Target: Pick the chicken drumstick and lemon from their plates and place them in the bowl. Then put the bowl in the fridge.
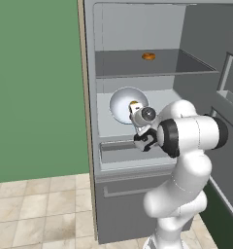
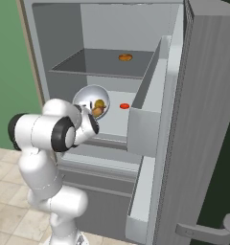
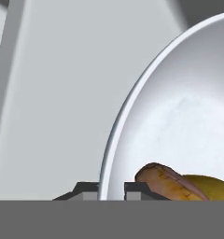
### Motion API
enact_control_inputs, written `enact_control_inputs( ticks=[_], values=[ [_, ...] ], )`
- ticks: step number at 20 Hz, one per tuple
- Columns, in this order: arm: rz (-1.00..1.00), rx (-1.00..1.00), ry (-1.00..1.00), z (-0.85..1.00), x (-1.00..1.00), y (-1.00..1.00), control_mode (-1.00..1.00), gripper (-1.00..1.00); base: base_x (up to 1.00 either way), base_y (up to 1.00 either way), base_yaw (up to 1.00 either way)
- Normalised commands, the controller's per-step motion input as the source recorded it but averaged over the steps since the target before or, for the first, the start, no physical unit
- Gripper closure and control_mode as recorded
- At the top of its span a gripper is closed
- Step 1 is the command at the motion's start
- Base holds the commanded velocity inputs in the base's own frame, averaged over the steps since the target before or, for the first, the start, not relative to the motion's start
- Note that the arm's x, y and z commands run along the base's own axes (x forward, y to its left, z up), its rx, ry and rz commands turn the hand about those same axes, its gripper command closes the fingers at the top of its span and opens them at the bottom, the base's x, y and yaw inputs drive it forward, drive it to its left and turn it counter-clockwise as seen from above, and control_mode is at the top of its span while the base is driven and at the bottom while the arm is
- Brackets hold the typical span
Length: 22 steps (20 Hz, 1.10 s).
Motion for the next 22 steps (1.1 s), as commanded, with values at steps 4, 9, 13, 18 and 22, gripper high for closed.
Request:
enact_control_inputs(
  ticks=[4, 9, 13, 18, 22],
  values=[
    [0.08, 0.0, 0.04, 0.17, 0.14, 0.0, -1.0, 1.0, 0.0, 0.0, 0.0],
    [0.06, 0.0, 0.01, 0.25, 0.11, 0.0, -1.0, 1.0, 0.0, 0.0, 0.0],
    [0.01, 0.0, 0.0, 0.35, 0.16, 0.0, -1.0, 1.0, 0.0, 0.0, 0.0],
    [0.0, 0.0, 0.04, 0.38, 0.09, 0.0, -1.0, 1.0, 0.0, 0.0, 0.0],
    [0.0, 0.0, 0.04, 0.17, -0.01, -0.03, -1.0, 1.0, 0.0, 0.0, 0.0]
  ],
)
